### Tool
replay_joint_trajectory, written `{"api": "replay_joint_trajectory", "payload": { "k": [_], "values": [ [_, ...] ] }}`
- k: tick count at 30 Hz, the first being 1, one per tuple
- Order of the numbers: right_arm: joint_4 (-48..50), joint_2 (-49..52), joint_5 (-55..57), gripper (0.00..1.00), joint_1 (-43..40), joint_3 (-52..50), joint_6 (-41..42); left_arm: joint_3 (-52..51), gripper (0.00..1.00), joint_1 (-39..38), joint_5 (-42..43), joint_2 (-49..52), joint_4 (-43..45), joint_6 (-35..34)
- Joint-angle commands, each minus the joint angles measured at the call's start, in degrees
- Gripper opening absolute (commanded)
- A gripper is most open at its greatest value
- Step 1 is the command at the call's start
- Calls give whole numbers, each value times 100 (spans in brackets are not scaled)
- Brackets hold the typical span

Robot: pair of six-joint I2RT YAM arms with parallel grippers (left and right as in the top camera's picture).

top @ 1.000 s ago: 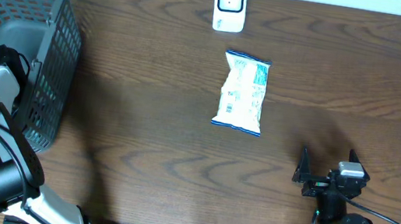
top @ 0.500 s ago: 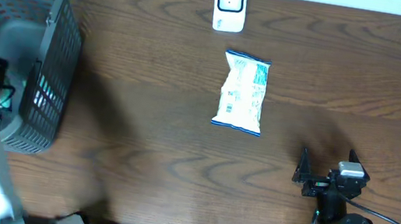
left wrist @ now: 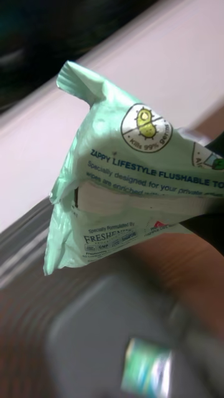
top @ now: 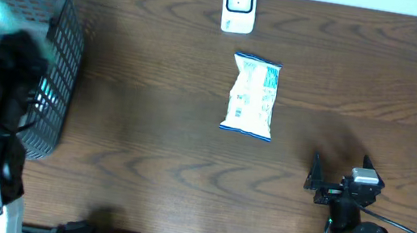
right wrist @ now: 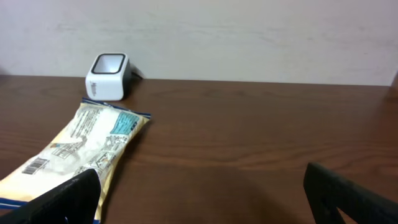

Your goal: Scan the item barcode

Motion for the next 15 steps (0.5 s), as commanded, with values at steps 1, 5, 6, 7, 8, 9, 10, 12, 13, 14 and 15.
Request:
{"api": "replay_joint_trajectory", "payload": {
  "k": [1,5,6,7,8,9,10,12,13,14,15],
  "values": [
    [-20,-17,4,99,-28,-13,-44,20,8,-1021,566,487,-98,988],
    [-20,-17,2,99,-28,-13,-46,20,7,-2031,564,1152,-284,1497],
    [-22,-17,2,99,-31,-13,-44,20,7,-2345,562,1429,-297,1703],
    [-20,-17,2,99,-31,-13,-44,20,8,-2514,562,1600,-295,1838],
    [-20,-17,2,99,-28,-13,-44,20,7,-2728,557,1840,-291,1976],
    [-20,-17,4,99,-28,-13,-44,20,8,-2872,535,2037,-278,2046],
    [-20,-17,2,99,-31,-13,-44,20,8,-3025,472,2271,-264,2065],
    [-20,-17,2,99,-28,-13,-44,20,8,-3322,214,2885,-195,2063],
    [-20,-17,2,99,-28,-13,-44,20,8,-3407,114,3121,-155,2065],
    [-20,-17,2,99,-31,-13,-44,20,8,-3534,20,3585,-68,2063],
    [-20,-17,2,99,-28,-13,-44,20,8,-3591,26,3832,-13,2052]
  ]
}}
